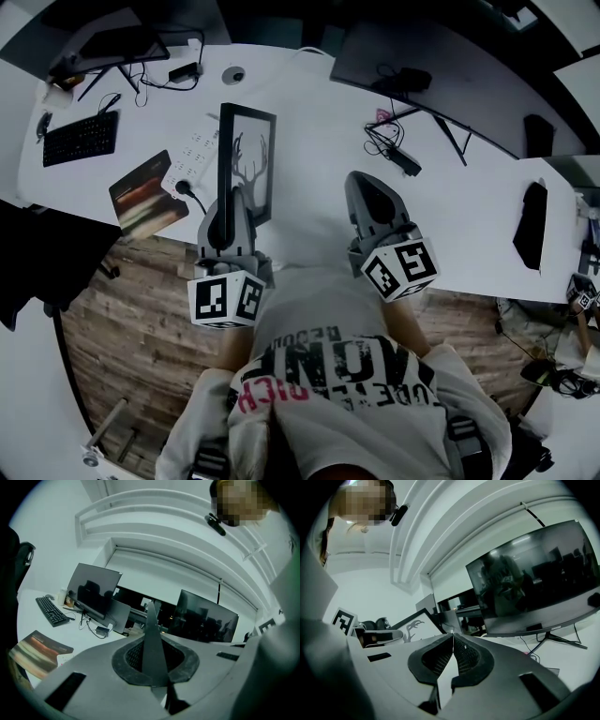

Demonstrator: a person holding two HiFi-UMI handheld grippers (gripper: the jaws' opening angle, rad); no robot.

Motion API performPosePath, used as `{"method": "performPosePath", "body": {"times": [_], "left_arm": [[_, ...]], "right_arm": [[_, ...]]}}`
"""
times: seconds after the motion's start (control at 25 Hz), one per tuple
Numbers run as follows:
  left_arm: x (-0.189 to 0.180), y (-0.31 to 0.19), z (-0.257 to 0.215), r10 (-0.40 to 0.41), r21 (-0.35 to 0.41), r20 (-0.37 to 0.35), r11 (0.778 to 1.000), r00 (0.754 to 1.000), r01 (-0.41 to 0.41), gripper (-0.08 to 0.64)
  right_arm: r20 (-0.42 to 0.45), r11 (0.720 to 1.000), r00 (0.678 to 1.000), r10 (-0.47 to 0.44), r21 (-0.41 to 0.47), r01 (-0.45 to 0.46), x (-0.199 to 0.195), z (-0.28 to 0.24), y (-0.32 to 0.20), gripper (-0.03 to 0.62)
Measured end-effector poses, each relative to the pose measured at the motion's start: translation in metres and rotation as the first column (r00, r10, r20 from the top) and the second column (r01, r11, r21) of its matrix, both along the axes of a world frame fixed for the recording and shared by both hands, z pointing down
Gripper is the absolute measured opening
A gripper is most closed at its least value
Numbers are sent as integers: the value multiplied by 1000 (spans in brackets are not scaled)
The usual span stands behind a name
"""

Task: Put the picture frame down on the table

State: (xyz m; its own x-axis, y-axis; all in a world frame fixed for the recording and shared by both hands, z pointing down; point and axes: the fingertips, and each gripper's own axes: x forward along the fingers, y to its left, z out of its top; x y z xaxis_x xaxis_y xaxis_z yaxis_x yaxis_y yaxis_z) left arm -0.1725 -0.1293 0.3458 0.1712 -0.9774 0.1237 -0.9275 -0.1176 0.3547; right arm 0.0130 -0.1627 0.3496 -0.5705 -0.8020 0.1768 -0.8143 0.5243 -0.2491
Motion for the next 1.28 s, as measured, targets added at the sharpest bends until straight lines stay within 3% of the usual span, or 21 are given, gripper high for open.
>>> {"method": "performPosePath", "body": {"times": [0.4, 0.56, 1.28], "left_arm": [[10, -3, 2, 5, -16, 8, 1000, 1000, -5, 12], [7, -7, 6, 18, -51, -28, 998, 999, -20, 12], [67, -54, 104, 29, -248, -74, 968, 997, -46, 12]], "right_arm": [[13, 1000, 1000, 18, -16, -18, 13, 3, 0, 2], [3, 999, 999, 32, -27, -32, 9, -1, 5, 2], [-6, 990, 998, 59, -126, -59, 46, 41, -12, 2]]}}
